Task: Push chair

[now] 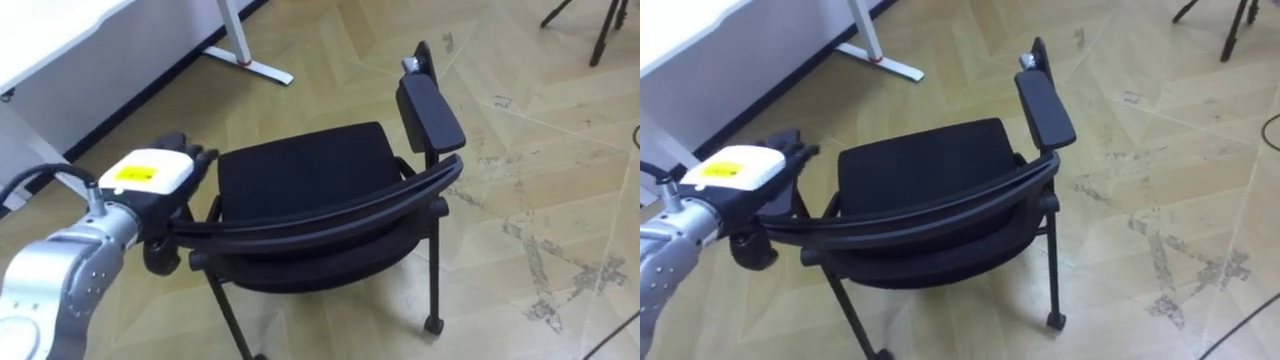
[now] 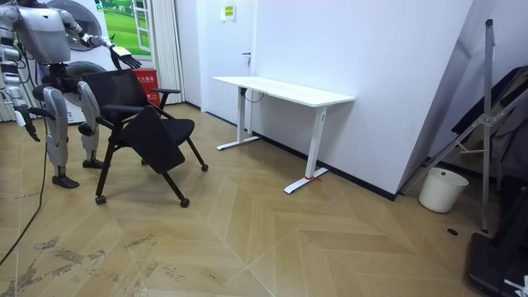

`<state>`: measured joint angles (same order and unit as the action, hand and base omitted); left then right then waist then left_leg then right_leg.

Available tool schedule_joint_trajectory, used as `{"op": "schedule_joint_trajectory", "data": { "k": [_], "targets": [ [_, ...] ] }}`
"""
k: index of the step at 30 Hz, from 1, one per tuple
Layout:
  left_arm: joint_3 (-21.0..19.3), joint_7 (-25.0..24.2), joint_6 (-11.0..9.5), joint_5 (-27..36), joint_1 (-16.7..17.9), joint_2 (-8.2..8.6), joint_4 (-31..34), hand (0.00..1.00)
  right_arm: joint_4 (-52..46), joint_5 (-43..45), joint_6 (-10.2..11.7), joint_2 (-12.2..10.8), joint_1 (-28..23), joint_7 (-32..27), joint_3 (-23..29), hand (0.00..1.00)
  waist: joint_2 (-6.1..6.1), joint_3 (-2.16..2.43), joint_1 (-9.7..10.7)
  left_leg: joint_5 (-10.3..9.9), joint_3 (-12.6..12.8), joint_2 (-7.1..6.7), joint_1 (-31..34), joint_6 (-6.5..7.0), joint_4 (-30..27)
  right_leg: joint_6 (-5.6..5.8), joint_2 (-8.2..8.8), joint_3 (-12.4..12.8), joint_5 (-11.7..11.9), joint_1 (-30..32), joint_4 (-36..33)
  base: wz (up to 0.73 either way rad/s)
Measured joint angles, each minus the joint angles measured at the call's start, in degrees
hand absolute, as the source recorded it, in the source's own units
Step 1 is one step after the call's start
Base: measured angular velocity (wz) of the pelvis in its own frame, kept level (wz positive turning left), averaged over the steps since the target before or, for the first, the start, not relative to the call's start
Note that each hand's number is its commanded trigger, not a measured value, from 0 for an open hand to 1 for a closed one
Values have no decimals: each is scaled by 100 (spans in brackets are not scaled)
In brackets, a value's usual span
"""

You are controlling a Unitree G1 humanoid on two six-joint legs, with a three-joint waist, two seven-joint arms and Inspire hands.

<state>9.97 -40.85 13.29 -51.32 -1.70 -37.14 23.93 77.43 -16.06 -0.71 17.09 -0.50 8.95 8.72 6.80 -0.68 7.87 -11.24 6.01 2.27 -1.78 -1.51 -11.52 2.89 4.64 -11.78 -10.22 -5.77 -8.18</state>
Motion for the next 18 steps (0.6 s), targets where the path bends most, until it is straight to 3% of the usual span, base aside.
{"op": "schedule_joint_trajectory", "data": {
  "k": [2,4,6,14,18],
  "targets": [
    [0,-279,65,136,-302,-149,14,0,49,44,-22,60,0,-5,-4,0,45,-12,-29,0,-3,-2,0,0,2,0,4,3,0,8,-3,0],
    [0,-634,182,238,-504,-380,114,0,78,65,-67,100,-30,-13,-7,0,121,36,-28,0,-5,-7,-60,0,16,3,10,15,-2,-34,0,-4],
    [0,-877,264,240,-544,-496,303,0,131,65,-71,113,-44,-11,-9,0,117,33,-21,0,-8,-12,-137,0,17,3,11,22,-3,-123,33,-2],
    [1,-1751,333,467,-719,-509,645,0,144,63,-145,127,-62,-12,-21,0,58,-8,-44,0,-71,-38,-147,0,12,13,28,6,-9,-114,42,3],
    [1,-1906,344,745,-892,-631,843,0,141,50,-146,126,-70,-14,-69,0,58,-8,-103,0,-139,-47,-139,0,15,13,31,-22,-10,-117,40,3]
  ]
}}
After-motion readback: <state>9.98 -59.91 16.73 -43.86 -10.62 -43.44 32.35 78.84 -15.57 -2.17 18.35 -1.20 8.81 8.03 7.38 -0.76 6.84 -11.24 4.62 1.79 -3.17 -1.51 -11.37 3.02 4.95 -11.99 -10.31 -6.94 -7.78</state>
